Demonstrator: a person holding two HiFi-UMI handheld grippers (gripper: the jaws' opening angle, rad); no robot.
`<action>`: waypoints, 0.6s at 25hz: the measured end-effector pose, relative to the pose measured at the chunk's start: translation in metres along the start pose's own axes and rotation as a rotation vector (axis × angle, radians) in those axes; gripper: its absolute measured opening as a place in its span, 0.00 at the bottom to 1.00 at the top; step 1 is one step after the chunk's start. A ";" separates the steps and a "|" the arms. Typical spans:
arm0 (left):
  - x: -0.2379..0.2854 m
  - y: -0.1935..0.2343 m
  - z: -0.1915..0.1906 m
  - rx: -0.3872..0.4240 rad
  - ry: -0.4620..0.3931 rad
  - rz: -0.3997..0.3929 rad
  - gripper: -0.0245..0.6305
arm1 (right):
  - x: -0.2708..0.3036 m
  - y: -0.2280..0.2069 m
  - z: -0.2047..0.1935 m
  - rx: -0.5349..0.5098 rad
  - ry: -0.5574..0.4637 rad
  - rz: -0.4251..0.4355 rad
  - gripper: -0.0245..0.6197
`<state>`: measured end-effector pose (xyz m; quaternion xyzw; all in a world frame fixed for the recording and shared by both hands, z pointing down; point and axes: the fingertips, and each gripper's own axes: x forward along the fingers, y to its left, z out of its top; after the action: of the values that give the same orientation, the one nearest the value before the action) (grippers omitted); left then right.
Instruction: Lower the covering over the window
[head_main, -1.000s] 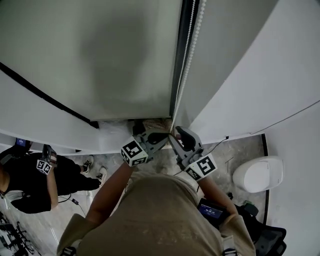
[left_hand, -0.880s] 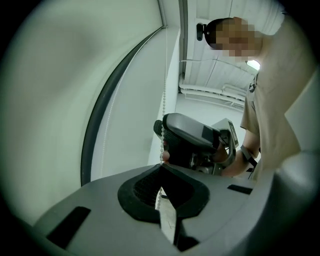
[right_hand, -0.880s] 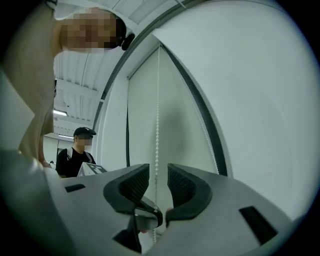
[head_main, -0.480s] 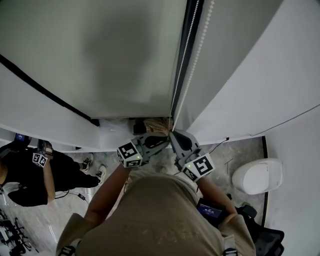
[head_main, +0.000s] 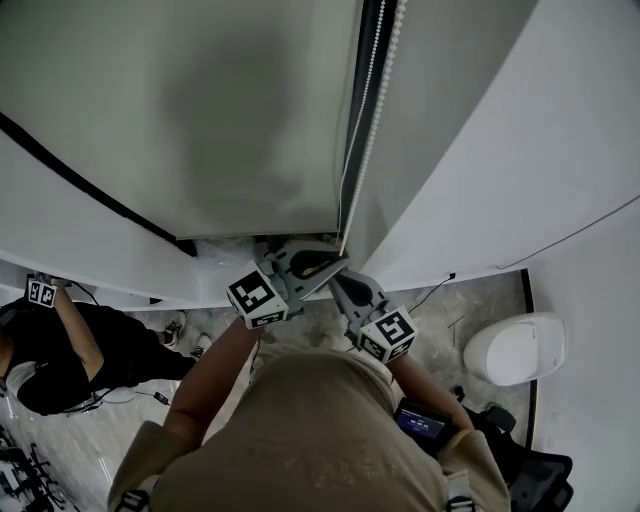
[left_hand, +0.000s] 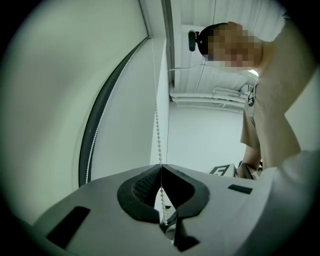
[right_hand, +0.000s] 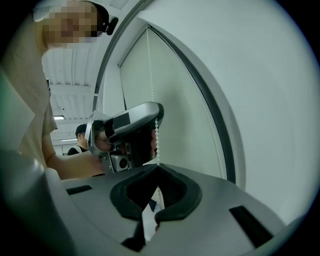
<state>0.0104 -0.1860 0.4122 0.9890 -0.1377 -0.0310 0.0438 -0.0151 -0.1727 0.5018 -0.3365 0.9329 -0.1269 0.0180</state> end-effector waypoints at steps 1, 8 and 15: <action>-0.001 0.002 -0.001 -0.020 -0.013 0.007 0.07 | -0.001 0.000 -0.001 -0.006 -0.005 -0.011 0.05; -0.014 0.023 -0.049 -0.023 0.029 0.069 0.06 | -0.021 -0.019 0.026 -0.040 -0.135 -0.093 0.11; -0.007 0.000 -0.071 -0.061 0.033 0.033 0.06 | -0.011 -0.011 0.049 -0.086 -0.146 -0.030 0.11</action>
<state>0.0085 -0.1783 0.4835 0.9852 -0.1521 -0.0182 0.0770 0.0059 -0.1848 0.4569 -0.3592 0.9286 -0.0620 0.0694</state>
